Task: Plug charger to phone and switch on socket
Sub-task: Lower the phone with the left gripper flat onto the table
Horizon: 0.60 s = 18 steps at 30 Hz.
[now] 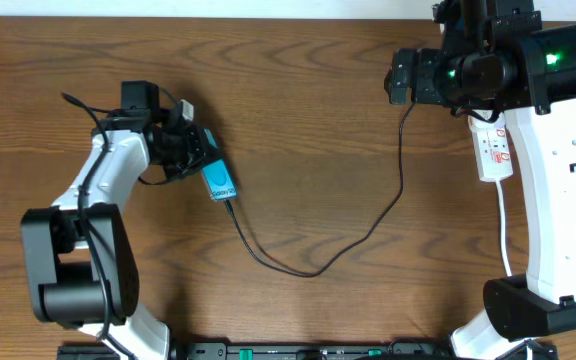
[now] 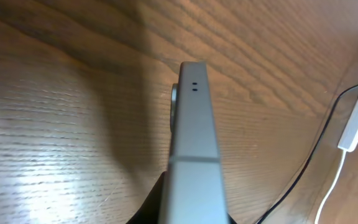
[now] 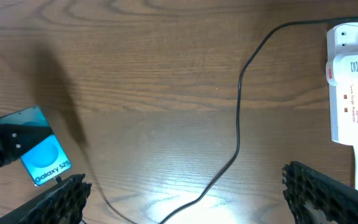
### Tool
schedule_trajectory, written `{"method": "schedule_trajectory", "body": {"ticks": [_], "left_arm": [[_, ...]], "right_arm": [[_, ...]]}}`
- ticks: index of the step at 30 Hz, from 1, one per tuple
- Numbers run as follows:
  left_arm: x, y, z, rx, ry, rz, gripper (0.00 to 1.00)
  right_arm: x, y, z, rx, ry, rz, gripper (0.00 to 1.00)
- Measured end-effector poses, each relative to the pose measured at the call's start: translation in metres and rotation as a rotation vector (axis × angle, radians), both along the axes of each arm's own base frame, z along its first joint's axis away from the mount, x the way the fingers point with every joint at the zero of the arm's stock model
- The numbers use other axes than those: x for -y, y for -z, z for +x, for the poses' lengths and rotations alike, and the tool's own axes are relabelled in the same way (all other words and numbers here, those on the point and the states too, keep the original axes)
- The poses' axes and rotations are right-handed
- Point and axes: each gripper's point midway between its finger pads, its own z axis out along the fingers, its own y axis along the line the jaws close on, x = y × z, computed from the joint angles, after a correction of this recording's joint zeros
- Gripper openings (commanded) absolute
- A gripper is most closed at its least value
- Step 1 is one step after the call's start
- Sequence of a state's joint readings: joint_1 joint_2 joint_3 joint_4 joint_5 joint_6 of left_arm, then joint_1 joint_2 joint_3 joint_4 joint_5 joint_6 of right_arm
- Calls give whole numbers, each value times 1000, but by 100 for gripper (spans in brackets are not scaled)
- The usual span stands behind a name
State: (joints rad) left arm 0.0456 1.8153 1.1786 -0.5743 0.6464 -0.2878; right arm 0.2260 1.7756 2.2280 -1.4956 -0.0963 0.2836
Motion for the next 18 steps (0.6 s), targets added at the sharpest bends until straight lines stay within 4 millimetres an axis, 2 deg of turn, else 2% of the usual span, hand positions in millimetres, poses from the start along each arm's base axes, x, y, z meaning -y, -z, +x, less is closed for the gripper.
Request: {"method": "schedule_trajectory", "body": {"ticks": [8,18], "left_arm": [[13,36,-5,-79,36,0,7],[13,39,-3,-76,35,1,7]], "right_arm": [[0,1,-1,-4,0,-1,99],[-1,1,-1,-4,-2,-1,99]]}}
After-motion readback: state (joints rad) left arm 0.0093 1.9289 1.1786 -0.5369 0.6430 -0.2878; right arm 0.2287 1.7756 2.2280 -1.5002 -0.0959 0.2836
